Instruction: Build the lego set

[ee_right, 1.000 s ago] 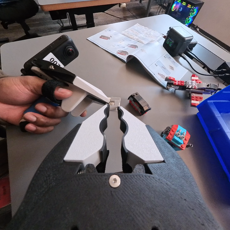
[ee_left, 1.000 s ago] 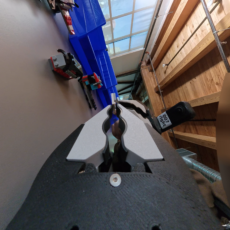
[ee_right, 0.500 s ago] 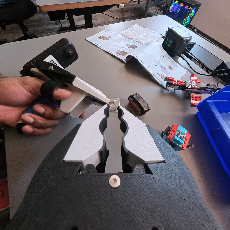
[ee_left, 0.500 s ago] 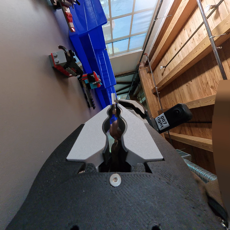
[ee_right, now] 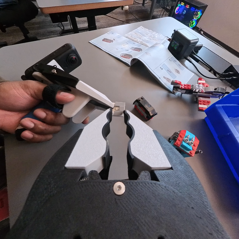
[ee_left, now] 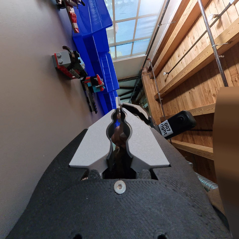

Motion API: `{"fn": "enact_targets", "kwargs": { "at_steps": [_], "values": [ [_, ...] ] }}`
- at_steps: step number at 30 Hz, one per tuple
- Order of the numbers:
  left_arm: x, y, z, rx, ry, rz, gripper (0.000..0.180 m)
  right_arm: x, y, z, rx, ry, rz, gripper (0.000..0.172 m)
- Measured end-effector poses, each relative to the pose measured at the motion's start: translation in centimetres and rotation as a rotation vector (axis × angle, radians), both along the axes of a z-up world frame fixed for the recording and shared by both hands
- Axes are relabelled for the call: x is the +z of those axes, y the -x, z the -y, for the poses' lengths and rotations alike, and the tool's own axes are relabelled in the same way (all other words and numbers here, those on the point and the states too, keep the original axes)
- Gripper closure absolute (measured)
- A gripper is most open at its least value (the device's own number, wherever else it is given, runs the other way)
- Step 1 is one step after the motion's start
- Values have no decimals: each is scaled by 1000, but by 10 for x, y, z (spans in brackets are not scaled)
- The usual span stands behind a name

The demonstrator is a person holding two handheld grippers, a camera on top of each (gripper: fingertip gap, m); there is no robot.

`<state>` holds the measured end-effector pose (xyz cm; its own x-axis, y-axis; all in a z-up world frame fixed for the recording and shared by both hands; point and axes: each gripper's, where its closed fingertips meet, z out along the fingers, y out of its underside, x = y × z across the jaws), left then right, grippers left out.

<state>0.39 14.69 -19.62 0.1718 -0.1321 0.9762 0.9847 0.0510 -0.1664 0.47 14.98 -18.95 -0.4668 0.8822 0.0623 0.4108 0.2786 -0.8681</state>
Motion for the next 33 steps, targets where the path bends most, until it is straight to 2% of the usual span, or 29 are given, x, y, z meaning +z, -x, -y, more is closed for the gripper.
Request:
{"fn": "enact_targets", "kwargs": {
  "at_steps": [9,19,33],
  "values": [
    [1,0,1,-1,-16,15,176,11,1,-8,-12,115,-17,145],
    [11,-10,1,-73,-79,-6,176,11,-5,-22,42,549,137,144],
    [17,-25,-2,-160,-92,-86,176,13,-21,-12,173,707,228,144]
  ]
}}
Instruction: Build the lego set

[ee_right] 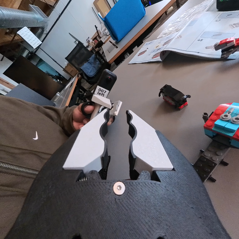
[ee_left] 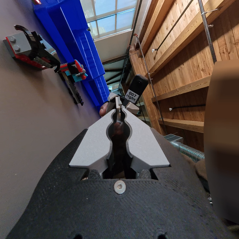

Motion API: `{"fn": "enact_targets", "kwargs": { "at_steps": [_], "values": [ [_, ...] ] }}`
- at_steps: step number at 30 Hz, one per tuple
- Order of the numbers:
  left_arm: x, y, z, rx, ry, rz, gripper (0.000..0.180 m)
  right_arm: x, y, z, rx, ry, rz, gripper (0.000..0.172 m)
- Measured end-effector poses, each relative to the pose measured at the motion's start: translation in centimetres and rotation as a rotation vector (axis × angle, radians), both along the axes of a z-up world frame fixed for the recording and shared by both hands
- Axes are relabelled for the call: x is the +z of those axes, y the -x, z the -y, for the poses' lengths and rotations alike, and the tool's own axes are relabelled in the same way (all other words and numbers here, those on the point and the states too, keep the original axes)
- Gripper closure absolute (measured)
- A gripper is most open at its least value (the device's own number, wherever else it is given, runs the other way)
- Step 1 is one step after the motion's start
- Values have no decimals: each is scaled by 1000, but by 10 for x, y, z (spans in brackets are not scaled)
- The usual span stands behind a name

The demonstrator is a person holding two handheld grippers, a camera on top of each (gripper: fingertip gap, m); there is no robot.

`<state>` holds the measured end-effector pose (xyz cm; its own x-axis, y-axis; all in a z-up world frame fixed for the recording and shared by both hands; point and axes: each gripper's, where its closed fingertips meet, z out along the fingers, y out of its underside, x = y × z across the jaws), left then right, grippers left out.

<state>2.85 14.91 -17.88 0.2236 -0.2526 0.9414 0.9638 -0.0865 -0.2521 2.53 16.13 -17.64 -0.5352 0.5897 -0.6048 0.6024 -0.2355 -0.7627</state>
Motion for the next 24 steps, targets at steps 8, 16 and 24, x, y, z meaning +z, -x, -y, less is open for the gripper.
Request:
{"fn": "enact_targets", "kwargs": {
  "at_steps": [8,16,24],
  "values": [
    [2,-8,-1,-35,-6,-34,175,0,-2,-1,14,19,14,145],
    [3,-11,-2,-46,-7,-51,175,-1,-3,0,26,29,25,146],
    [4,-12,-1,-48,-7,-79,176,0,-5,2,49,47,25,150]
  ]
}}
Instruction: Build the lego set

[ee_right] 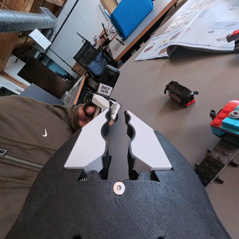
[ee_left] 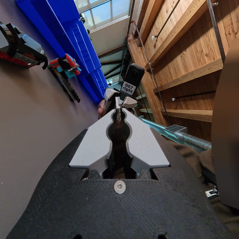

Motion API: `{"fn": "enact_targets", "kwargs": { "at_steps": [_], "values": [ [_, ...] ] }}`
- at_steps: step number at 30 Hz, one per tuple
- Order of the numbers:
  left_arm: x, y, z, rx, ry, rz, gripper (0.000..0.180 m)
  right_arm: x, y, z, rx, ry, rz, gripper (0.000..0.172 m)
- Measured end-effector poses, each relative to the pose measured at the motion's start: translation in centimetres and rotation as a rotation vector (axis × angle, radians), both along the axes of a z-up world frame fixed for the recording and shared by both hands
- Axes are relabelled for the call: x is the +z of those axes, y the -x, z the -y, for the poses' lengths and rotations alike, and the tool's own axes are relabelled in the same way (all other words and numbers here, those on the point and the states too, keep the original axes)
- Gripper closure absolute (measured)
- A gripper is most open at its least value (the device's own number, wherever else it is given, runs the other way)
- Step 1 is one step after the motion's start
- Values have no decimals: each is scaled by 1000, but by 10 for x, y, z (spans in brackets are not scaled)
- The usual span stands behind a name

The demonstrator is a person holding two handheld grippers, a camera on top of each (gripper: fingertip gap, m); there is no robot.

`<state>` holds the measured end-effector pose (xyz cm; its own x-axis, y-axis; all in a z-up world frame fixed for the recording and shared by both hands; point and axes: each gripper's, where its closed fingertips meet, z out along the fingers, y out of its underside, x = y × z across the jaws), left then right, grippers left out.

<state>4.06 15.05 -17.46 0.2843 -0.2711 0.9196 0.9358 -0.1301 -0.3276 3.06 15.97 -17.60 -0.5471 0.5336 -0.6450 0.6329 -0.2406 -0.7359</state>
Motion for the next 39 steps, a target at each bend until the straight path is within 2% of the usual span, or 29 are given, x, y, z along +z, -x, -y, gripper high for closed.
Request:
{"fn": "enact_targets", "kwargs": {
  "at_steps": [12,21,39],
  "values": [
    [4,-2,1,-26,-10,-79,176,8,-6,5,47,66,-7,164],
    [7,-2,2,-32,-18,-143,176,11,-5,6,31,57,-53,164],
    [11,-1,4,-36,-44,-177,175,14,-4,8,-4,0,-122,164]
  ]
}}
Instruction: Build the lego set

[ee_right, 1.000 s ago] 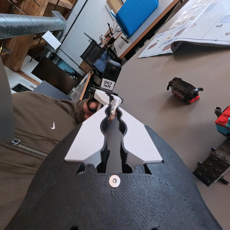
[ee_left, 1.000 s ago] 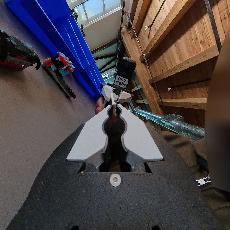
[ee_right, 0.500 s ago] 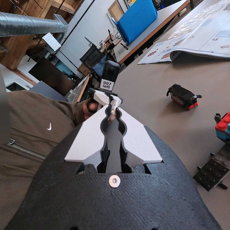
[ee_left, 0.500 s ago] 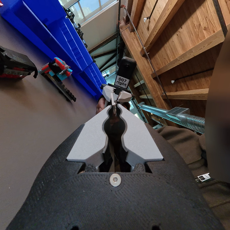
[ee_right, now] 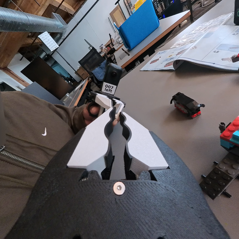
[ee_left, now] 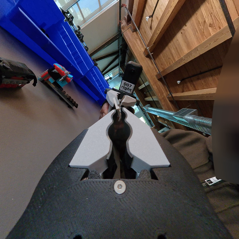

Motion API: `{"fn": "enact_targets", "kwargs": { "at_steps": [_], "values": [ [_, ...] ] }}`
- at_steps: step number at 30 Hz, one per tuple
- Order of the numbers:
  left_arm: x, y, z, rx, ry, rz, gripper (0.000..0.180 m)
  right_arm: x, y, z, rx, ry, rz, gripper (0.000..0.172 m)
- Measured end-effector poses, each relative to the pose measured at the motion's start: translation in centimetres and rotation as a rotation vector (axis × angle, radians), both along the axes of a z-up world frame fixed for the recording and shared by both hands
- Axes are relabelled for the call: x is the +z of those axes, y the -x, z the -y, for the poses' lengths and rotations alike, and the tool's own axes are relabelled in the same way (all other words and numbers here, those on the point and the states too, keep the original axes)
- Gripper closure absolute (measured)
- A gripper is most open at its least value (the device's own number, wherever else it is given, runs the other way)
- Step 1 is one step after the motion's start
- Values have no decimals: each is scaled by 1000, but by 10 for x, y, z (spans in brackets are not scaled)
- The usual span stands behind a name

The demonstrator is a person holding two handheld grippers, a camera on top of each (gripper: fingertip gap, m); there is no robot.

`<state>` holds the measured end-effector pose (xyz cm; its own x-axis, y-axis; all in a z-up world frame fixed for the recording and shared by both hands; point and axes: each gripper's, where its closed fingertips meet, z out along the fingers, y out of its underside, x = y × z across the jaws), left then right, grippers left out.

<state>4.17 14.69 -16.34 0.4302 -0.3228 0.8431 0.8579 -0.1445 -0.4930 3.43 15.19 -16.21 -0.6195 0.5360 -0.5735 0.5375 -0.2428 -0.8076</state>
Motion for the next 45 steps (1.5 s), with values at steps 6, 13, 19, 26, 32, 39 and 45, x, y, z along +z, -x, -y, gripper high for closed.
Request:
{"fn": "enact_targets", "kwargs": {
  "at_steps": [6,13,19,26,32,39,45],
  "values": [
    [7,2,0,-10,-57,62,171,8,4,1,-56,-59,-100,164],
    [13,0,-1,-11,-112,122,159,13,9,3,-123,-23,-139,164],
    [13,-2,-1,2,-113,92,171,17,8,10,-128,27,-154,165],
    [15,-2,0,29,-117,36,172,19,7,12,-127,43,-161,164],
    [17,-4,2,34,-127,3,173,22,5,14,-116,49,-173,165],
    [19,-6,2,12,-139,4,173,25,3,14,-113,46,-194,165],
    [23,1,4,47,-171,12,167,34,5,7,-149,87,-246,164]
  ]
}}
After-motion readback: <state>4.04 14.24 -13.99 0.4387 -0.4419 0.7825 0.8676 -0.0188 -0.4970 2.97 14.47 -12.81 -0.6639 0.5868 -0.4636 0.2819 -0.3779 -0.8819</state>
